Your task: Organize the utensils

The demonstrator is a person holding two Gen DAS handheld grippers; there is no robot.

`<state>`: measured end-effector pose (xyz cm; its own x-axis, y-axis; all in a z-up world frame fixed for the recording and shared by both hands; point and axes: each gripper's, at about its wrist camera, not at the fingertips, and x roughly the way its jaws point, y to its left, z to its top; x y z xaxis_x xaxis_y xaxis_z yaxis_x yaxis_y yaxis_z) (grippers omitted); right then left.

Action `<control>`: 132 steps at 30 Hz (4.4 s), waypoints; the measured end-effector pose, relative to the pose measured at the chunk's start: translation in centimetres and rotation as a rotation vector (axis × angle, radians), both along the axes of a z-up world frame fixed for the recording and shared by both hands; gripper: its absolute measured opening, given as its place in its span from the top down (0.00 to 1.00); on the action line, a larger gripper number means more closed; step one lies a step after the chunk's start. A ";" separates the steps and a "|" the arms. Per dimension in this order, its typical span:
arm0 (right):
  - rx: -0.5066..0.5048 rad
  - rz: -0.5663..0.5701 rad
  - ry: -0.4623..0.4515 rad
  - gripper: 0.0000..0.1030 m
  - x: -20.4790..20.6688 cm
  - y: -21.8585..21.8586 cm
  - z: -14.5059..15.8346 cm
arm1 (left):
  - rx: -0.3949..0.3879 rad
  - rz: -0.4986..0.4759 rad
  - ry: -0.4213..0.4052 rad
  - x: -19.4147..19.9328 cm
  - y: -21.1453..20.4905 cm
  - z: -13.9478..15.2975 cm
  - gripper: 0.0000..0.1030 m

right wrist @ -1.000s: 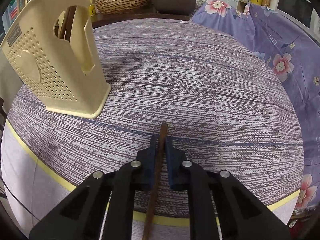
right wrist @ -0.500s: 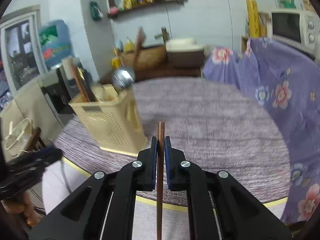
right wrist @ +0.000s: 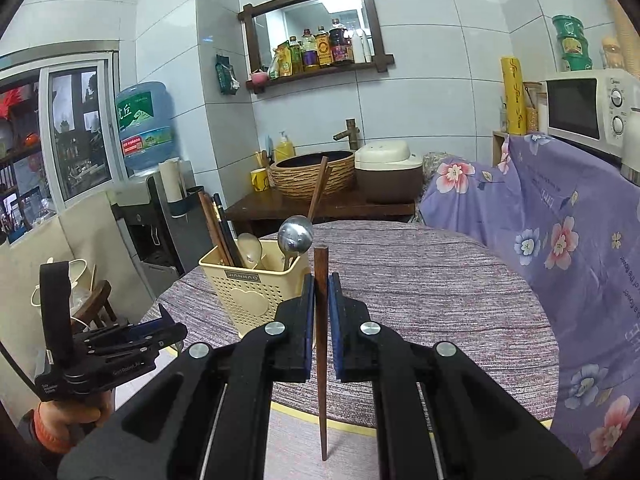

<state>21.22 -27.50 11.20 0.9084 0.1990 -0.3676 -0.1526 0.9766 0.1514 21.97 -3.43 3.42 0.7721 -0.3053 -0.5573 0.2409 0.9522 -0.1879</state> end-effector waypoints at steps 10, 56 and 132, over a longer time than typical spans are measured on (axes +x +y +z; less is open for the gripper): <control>0.019 0.065 -0.057 0.92 1.0 0.7 4.5 | -0.053 -0.014 -0.041 1.7 1.4 4.0 0.63; 0.006 0.045 -0.036 0.93 13.2 5.7 0.8 | -0.001 0.045 -0.183 10.1 -0.8 2.7 0.62; -0.112 0.076 -0.181 0.06 -21.4 6.5 -12.1 | 0.005 0.188 -0.405 -23.5 4.8 -4.9 0.05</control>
